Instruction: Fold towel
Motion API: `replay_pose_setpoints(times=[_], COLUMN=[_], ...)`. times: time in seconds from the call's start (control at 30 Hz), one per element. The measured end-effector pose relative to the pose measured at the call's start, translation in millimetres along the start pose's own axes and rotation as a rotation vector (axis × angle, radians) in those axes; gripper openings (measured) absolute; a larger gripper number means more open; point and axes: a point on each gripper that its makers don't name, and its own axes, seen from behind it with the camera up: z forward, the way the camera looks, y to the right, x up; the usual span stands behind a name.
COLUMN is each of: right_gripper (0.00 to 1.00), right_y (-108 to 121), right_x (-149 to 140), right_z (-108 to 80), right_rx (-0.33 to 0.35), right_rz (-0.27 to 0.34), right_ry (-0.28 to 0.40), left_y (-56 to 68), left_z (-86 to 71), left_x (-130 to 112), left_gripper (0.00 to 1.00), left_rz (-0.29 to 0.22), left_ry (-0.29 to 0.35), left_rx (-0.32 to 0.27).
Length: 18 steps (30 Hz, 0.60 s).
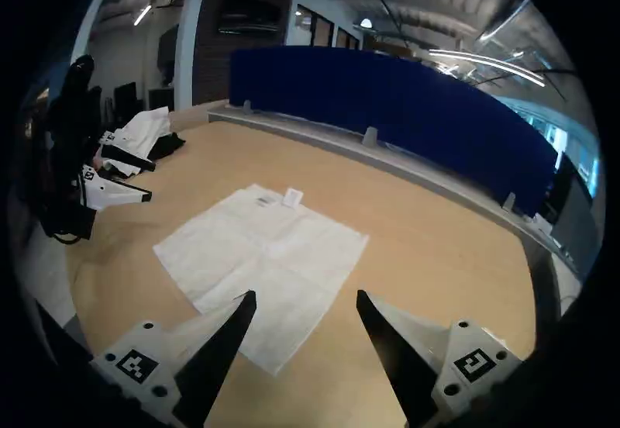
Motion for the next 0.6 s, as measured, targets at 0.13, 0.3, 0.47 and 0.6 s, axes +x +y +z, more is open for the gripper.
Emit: replay_pose_setpoints(times=[0.13, 0.3, 0.47, 0.6], right_gripper=[1.0, 1.0, 1.0, 1.0], right_y=[-6.0, -12.5, -19.3, -23.3], right_x=[-17.6, -39.3, -59.5, -74.7], right_z=[7.5, 14.3, 17.4, 18.1], right_rx=[0.017, 0.036, 0.057, 0.068], right_rz=[-0.014, -0.014, -0.006, -0.004], right_ry=[-0.039, -0.088, -0.134, -0.168], left_y=[10.2, 24.1, 36.2, 42.3], left_z=[7.0, 14.5, 18.8, 24.8], left_x=[-19.1, -42.9, -61.3, -74.1], left_gripper=[0.94, 0.94, 0.94, 0.94], left_rz=[0.001, -0.004, 0.003, 0.019], left_ry=[-0.043, -0.106, -0.163, -0.203], left_rx=[-0.028, -0.072, -0.115, -0.136])
